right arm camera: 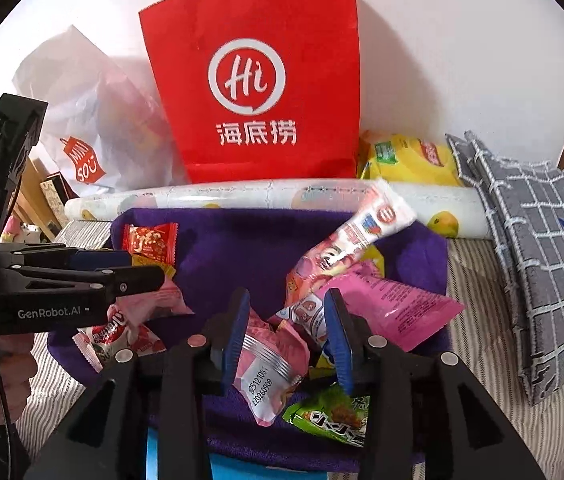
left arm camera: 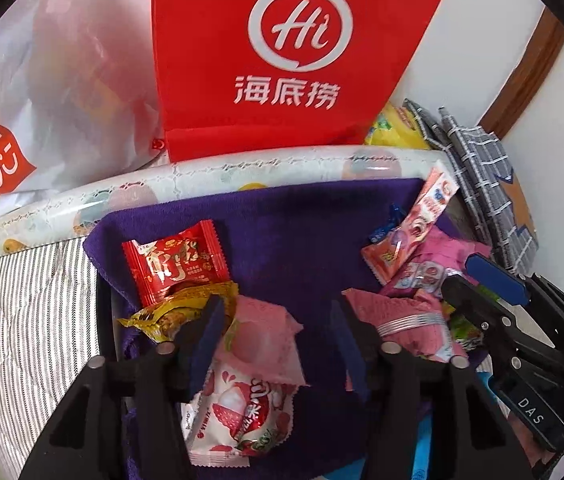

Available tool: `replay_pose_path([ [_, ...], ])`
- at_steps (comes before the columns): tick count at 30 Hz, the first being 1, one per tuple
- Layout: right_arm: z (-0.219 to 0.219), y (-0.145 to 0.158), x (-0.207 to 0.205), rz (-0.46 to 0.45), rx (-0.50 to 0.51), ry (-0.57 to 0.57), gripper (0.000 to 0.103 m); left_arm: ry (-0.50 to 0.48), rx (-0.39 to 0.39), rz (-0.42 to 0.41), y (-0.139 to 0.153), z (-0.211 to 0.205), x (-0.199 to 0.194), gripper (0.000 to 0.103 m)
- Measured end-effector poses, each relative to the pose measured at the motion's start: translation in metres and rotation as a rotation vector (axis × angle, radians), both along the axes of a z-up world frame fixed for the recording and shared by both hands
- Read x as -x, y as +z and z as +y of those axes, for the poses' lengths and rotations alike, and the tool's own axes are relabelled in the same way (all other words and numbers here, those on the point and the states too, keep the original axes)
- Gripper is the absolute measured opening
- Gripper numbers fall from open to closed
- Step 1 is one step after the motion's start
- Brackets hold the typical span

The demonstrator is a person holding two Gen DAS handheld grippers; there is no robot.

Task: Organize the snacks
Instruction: 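Withdraw both tools back from the towel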

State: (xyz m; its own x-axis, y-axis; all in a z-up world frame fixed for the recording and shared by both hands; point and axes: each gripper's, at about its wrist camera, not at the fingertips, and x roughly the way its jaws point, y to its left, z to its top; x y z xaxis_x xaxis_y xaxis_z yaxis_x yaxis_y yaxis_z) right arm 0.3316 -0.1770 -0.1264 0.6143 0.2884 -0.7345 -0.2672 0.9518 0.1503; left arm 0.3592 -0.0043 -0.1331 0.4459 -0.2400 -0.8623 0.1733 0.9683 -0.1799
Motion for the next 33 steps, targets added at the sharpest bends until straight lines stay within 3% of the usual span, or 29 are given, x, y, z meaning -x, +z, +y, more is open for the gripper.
replay_pose_path([
  [5,-0.009,0.019,0.009,-0.023,-0.017,-0.058,0.052,-0.016,0.012,-0.023,0.014,-0.004,0.006,0.069],
  [10,-0.026,0.034,0.023,-0.010,-0.038,-0.166,0.057,-0.014,0.033,-0.055,0.034,-0.005,0.018,0.080],
  [14,-0.033,0.051,0.043,-0.013,0.031,-0.244,0.062,-0.013,0.025,-0.110,0.056,-0.011,0.031,0.085],
  [19,-0.039,0.075,0.072,-0.008,0.076,-0.266,0.072,-0.018,0.001,-0.183,0.087,-0.022,0.055,0.087],
  [25,-0.046,0.100,0.119,-0.025,0.103,-0.277,0.072,-0.022,-0.006,-0.239,0.115,-0.024,0.104,0.088],
  [33,-0.060,0.118,0.186,-0.050,0.033,-0.292,0.084,0.040,-0.038,-0.309,0.136,-0.013,0.175,0.088],
])
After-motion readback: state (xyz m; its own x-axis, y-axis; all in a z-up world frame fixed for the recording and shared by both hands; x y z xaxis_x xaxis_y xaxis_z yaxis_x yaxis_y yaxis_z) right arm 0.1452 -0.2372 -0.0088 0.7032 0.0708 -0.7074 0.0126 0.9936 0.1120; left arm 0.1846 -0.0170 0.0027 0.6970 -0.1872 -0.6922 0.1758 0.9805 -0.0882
